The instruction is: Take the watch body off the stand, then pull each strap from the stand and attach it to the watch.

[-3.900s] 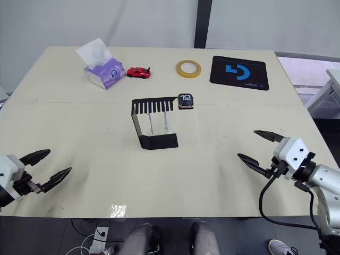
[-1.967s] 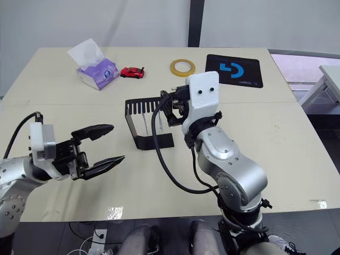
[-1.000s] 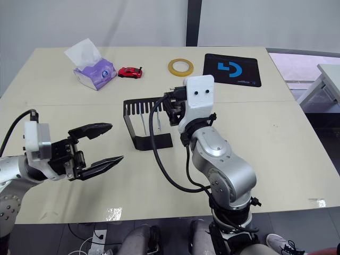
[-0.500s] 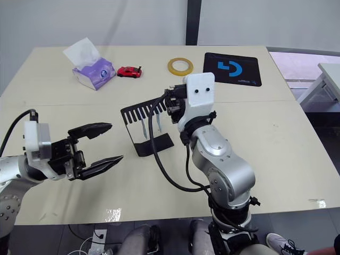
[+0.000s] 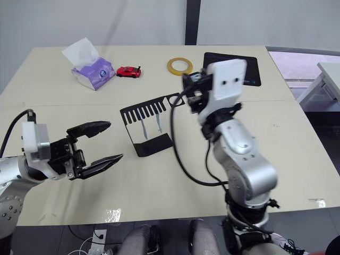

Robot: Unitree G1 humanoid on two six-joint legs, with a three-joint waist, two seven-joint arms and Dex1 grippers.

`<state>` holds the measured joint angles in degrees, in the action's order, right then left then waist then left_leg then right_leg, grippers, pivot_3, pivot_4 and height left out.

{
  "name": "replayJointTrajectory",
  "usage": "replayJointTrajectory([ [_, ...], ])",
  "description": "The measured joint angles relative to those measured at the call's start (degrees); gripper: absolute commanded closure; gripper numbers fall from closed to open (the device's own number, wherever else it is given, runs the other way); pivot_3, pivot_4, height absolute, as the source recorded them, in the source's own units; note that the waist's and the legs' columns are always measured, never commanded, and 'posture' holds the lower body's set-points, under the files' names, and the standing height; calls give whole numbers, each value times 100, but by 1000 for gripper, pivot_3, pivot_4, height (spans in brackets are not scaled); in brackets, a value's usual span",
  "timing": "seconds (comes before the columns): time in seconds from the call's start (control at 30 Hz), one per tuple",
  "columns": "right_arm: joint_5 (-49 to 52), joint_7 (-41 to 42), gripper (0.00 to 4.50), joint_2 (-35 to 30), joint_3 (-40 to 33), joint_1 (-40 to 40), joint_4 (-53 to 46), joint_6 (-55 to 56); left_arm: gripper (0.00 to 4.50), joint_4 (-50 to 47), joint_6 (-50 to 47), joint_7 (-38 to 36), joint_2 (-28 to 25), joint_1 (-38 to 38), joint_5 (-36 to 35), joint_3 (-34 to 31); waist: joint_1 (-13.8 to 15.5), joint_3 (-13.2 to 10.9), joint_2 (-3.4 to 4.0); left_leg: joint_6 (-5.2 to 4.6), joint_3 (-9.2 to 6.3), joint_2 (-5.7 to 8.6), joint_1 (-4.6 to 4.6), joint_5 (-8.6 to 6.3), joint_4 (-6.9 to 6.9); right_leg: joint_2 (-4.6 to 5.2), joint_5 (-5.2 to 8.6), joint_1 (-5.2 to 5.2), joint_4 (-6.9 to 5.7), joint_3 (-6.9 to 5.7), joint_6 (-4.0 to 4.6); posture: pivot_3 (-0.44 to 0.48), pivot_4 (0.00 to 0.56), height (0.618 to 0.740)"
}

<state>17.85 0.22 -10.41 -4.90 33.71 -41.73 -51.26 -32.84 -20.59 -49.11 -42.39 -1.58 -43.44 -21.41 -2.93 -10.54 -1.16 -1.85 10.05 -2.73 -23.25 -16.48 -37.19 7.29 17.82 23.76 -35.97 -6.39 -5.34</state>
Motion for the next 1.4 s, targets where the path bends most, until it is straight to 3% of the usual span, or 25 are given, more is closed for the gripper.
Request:
replayJointTrajectory([
  [0.13,34,190,2779,-513,-528,-547,-327,-77,0,30,129,-174,72,-79,3,136,6,0,0,1,0,-2,2,1,1,2,0,0,5,0,0,0,150,740],
  [0.27,-20,451,2779,-737,-736,-1764,-487,309,0,106,343,-519,73,-65,141,345,-3,1,-1,2,4,-2,10,1,4,-10,0,-4,12,2,0,0,150,740],
  [0.4,-292,675,2779,-632,-668,-2958,349,1311,0,134,447,-703,173,-4,260,759,1,1,-1,-5,7,5,12,5,0,-20,0,-6,11,8,-1,0,150,740],
  [0.53,-459,953,2779,-518,-578,-3504,1227,2219,0,56,460,-641,331,23,335,1006,-4,1,-1,-5,6,2,16,6,0,-21,0,-7,9,12,-1,0,150,740],
  [0.93,-471,1532,2779,-562,-692,-3505,2844,3444,0,-291,409,-415,371,411,336,1090,14,0,0,-4,1,0,19,9,-6,3,0,-10,5,14,0,0,150,740],
  [1.07,-377,1825,2779,-591,-713,-3396,3335,3828,0,-286,315,-320,435,220,316,1234,87,1,-1,-5,-2,0,29,9,-12,6,0,-23,2,12,0,0,150,740],
  [1.4,-303,1893,2779,-578,-725,-3211,3580,3943,0,-208,317,-295,443,81,337,1244,110,1,-1,-4,-2,-2,40,9,-10,9,0,-29,-1,14,0,0,150,740],
])
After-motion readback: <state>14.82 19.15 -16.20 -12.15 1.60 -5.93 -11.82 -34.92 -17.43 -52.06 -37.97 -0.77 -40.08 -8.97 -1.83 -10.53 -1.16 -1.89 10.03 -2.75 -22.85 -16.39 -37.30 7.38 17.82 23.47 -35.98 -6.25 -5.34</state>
